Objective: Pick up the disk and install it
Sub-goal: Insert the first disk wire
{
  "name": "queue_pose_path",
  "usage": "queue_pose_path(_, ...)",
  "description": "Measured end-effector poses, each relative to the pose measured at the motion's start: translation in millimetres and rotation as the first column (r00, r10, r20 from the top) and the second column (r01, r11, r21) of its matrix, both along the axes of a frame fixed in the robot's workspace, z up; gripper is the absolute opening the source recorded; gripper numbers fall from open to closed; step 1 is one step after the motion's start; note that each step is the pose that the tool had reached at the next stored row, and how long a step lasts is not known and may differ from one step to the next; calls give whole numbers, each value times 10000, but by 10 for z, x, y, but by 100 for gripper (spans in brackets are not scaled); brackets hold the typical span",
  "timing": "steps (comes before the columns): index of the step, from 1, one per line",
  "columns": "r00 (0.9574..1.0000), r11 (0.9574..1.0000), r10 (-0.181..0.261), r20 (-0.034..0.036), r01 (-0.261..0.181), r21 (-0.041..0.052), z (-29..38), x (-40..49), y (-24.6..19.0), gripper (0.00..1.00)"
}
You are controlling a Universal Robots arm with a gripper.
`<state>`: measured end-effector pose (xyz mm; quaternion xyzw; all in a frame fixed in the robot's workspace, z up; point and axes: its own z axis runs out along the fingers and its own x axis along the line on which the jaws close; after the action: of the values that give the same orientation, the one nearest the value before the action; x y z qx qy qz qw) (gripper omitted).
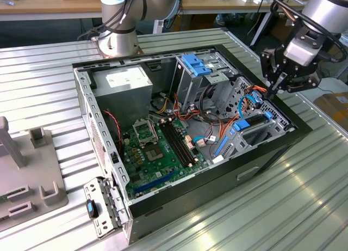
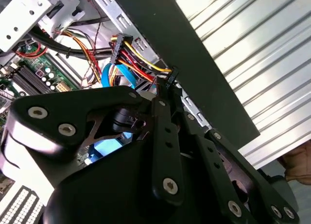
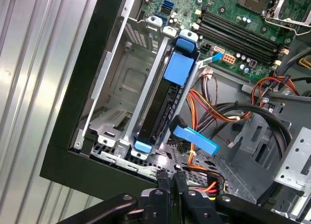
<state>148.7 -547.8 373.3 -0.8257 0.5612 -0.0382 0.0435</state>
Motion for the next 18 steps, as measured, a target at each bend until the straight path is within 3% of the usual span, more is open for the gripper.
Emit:
queue_pose_path(2,10000,10000,-17,1,17,-1,0,-45,0,16)
queue_pose_path(5,10000,10000,-59,3,59,0,0,-188,0,16)
queue_pose_path(8,9999,9999,-168,2,168,1,-1,-236,-1,16)
queue_pose_path(9,9990,9990,-450,3,450,0,-1,-235,0,16)
queue_pose_path(12,9931,9931,-1169,2,1169,0,-1,-236,0,16)
queue_pose_path(14,9854,9854,-1703,2,1703,-1,-2,-237,-1,16)
queue_pose_path(18,9835,9835,-1809,2,1809,3,-2,-249,-11,16)
